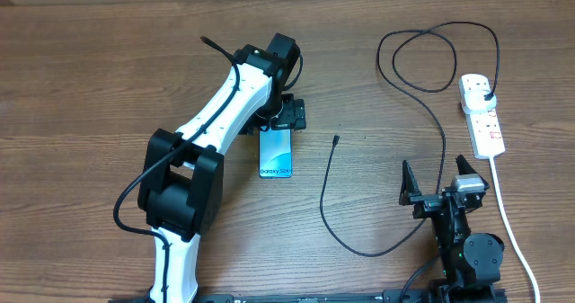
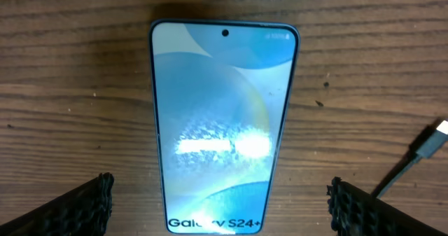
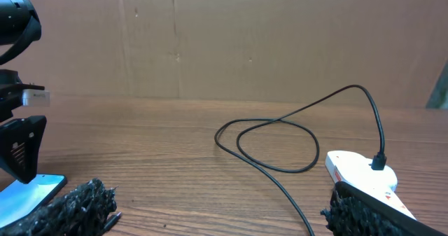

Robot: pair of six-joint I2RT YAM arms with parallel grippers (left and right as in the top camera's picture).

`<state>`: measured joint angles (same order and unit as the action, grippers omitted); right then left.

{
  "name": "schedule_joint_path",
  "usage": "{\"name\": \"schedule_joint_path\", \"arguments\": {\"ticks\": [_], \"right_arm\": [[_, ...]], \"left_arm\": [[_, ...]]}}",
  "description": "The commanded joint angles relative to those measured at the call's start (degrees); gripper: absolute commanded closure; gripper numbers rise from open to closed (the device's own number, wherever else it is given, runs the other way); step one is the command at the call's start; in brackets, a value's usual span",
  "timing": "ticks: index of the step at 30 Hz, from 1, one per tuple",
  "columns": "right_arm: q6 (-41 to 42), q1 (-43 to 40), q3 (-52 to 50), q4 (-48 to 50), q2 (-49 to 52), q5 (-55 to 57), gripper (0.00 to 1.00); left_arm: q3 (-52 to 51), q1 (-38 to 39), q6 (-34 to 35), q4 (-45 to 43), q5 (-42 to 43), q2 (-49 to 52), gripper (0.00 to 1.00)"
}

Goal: Plug charger to phone and switch on socket
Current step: 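Lower the open left gripper around the phone's top edge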

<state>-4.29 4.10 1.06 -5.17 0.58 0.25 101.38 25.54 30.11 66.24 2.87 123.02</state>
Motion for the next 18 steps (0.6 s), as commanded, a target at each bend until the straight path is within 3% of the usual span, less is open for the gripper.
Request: {"name": "schedule_joint_path", "arguments": {"ticks": [1, 18], "right_arm": [[-0.09, -0.37, -0.61, 0.33, -0.42, 0.11, 0.00], [-0.09, -0.37, -0.61, 0.33, -0.42, 0.11, 0.00]], "left_arm": [[-2.27, 0.70, 1.25, -1.42, -1.42, -0.50, 0.00], [-6.80, 0.92, -1.40, -7.69, -1.42, -0.50, 0.00]]}}
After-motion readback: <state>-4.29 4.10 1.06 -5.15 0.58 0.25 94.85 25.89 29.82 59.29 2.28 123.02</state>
